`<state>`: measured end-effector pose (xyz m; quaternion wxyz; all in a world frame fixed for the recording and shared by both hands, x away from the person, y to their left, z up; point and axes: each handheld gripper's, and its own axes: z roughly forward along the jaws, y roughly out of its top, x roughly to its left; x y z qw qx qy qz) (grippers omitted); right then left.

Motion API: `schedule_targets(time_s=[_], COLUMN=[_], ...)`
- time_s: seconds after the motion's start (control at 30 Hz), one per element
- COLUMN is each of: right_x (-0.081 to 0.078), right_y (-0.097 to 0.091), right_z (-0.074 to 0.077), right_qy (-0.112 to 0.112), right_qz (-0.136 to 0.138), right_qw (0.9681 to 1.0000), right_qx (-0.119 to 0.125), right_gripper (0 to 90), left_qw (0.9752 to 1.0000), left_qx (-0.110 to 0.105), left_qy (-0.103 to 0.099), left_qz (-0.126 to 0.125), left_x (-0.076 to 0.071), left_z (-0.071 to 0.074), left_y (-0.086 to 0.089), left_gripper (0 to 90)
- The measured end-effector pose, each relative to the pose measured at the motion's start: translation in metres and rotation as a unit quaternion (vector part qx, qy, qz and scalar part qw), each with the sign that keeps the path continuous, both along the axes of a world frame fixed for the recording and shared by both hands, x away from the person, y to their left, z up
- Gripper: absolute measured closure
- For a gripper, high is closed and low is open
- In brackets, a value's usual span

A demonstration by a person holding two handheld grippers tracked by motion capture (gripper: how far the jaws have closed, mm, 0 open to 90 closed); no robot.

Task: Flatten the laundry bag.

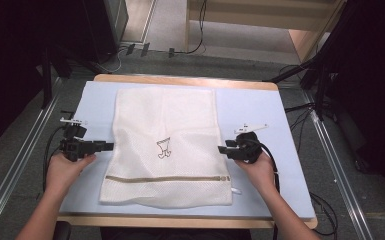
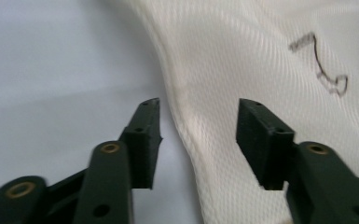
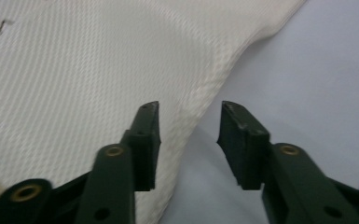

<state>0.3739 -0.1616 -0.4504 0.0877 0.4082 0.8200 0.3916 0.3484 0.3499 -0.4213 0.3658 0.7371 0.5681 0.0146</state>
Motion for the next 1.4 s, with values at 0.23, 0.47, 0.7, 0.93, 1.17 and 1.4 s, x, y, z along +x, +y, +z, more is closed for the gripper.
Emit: schedule_targets(time_s=[0.23, 0.47, 0.7, 0.93, 1.17, 1.4], right_x=[0.04, 0.057, 0.064, 0.088, 0.097, 0.083], right_y=[0.009, 0.02, 0.022, 0.007, 0.003, 0.002], right_z=[-0.001, -0.014, -0.009, -0.009, -0.022, -0.021], right_qy=[0.017, 0.05, 0.036, 0.019, 0.042, 0.032], right_qz=[-0.045, -0.052, -0.037, -0.071, -0.076, -0.07], right_qw=[0.998, 0.9966, 0.9986, 0.9973, 0.9962, 0.997], right_qx=[0.042, 0.039, -0.009, 0.002, 0.008, -0.006], right_gripper=[49.8, 68.1, 85.4, 84.5, 75.5, 65.5], left_qw=[0.9998, 0.9989, 0.9997, 0.9997, 0.9998, 0.9998], left_qx=[0.007, -0.013, -0.009, -0.018, -0.016, -0.005], left_qy=[0.007, 0.043, 0.02, 0.006, 0.01, -0.002], left_qz=[0.016, 0.01, 0.01, 0.012, 0.001, -0.02], left_x=[0.038, 0.062, 0.084, 0.106, 0.106, 0.093], left_z=[-0.004, -0.021, -0.019, -0.023, -0.026, -0.02], left_y=[-0.008, -0.02, -0.029, -0.036, -0.038, -0.035], left_gripper=[47.6, 81.2, 86.5, 85.1, 70.2, 51.5])
